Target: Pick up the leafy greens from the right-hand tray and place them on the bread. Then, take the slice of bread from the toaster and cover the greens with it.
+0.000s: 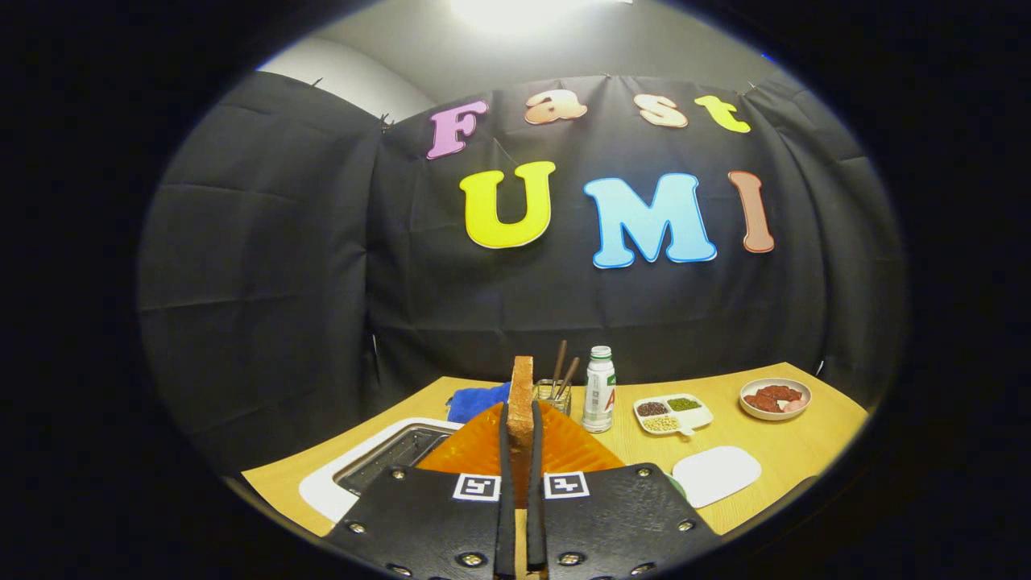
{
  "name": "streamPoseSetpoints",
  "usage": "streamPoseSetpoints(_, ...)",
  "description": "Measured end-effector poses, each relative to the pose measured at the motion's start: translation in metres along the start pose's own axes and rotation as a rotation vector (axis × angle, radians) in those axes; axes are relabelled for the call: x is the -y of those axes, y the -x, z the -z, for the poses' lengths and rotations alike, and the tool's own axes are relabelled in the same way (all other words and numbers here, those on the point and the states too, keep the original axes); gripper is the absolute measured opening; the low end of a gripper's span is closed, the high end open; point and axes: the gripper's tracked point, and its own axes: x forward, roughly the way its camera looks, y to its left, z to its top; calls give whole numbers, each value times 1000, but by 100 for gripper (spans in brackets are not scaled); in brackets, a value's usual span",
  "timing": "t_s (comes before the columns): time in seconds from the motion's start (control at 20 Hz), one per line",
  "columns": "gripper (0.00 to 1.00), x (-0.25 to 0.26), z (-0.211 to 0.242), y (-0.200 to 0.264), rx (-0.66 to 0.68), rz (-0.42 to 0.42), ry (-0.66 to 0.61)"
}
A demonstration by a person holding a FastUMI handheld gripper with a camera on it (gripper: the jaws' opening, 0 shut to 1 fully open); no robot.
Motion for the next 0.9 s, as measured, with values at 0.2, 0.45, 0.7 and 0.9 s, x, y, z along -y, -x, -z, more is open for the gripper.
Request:
streamPoseSetpoints(0.2,6,28,20,-2,-23,20,-11)
streamPoseSetpoints(0.45,6,45,43,-4,-70,38,-10)
streamPoseSetpoints(0.7,5,52,72,-10,-102,21,-22)
streamPoseSetpoints(0.9,5,54,93,-17,-152,-14,-83)
